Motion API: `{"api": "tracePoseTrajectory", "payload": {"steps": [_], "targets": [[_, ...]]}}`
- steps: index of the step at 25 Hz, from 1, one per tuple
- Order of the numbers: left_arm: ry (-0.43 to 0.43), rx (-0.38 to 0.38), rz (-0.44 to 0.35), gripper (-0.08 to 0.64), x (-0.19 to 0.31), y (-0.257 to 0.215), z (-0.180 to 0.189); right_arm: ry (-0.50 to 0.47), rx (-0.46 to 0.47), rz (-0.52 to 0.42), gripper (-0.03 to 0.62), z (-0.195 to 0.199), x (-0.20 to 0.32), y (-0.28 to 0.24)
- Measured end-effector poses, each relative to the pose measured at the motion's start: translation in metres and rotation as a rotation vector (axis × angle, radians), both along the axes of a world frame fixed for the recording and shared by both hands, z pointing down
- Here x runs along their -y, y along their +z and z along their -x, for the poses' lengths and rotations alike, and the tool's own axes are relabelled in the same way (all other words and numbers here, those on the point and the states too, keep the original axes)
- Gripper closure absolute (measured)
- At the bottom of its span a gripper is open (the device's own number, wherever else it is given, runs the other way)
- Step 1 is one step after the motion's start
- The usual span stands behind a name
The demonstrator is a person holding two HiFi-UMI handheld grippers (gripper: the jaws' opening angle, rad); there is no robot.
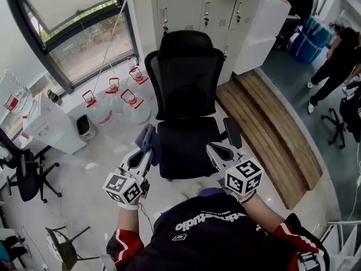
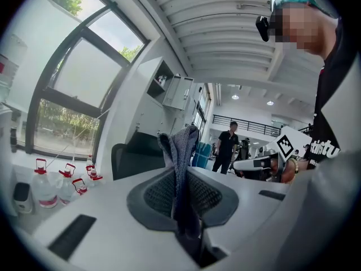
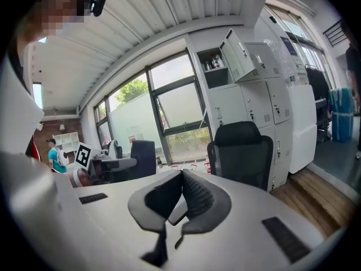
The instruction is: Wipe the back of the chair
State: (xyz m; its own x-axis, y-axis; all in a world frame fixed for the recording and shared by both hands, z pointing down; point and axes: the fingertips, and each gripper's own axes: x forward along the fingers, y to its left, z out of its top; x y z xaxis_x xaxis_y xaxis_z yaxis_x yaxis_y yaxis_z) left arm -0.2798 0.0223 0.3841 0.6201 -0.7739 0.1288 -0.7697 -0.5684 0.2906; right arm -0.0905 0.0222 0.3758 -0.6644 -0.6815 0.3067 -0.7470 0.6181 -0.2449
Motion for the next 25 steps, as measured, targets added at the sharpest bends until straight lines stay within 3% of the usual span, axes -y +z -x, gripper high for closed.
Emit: {"api": "tracePoseTrajectory", "payload": {"steps": [11, 18, 25], "targets": [[0.0, 0.095, 0.018, 0.506, 0.155, 0.034, -0.014, 0.026, 0.043, 0.011, 0.577, -0.022, 0.127, 0.026], [-0.11, 0.135, 0.061, 0.506, 0.303, 0.066, -0.007, 0.005, 0.05, 0.019, 0.577, -0.036, 0.232, 0.046], [-0.22, 0.226, 0.117, 0.505, 0.429, 0.116, 0.005, 0.007, 0.077, 0.025, 0.577, -0.061, 0.312, 0.066]]}}
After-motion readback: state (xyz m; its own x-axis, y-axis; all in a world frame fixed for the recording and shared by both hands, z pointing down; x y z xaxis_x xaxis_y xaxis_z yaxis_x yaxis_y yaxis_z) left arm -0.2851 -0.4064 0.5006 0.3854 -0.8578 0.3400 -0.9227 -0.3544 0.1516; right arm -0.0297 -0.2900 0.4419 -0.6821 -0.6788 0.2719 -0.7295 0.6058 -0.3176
